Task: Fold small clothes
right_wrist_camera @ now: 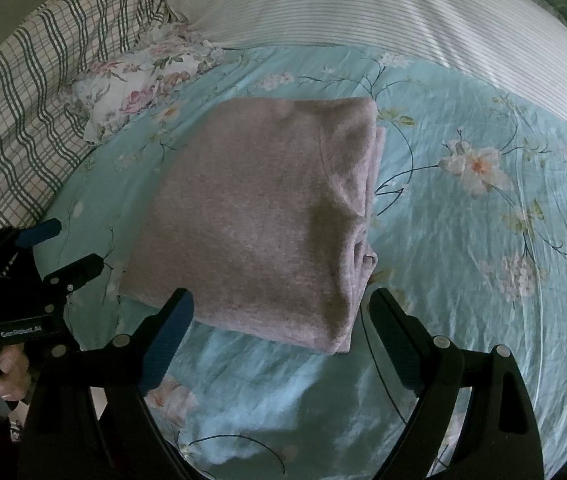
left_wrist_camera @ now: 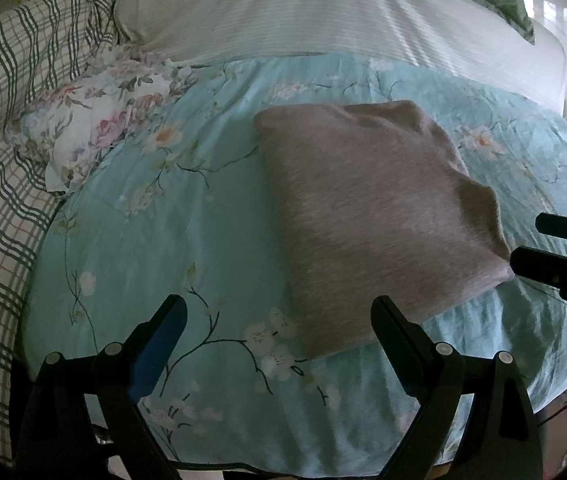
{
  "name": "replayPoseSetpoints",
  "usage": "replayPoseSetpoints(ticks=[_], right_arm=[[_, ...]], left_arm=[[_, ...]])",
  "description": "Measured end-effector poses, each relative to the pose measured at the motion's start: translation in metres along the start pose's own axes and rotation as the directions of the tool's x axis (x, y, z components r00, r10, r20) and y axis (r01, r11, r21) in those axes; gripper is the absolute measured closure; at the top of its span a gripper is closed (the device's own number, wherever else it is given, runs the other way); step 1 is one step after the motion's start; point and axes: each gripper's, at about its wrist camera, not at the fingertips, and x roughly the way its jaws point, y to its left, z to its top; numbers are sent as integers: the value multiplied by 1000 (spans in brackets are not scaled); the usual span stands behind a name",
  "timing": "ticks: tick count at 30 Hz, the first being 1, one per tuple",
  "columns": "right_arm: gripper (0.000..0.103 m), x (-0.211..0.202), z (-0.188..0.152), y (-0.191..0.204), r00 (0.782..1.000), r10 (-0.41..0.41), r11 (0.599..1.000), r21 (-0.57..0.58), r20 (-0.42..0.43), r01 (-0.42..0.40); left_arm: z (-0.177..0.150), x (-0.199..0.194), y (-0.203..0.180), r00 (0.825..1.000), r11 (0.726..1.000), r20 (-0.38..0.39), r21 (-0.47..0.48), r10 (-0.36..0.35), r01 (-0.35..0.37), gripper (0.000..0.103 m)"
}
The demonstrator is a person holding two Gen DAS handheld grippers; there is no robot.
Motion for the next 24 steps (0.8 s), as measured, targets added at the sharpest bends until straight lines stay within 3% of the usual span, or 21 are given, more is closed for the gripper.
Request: replayPoseSetpoints(ticks=[24], right_arm=[[13, -1, -2, 9, 1000, 17, 1000, 2, 8, -17]], left_arm=[[1, -5, -5, 1000, 1000, 4, 4, 7, -7, 9]])
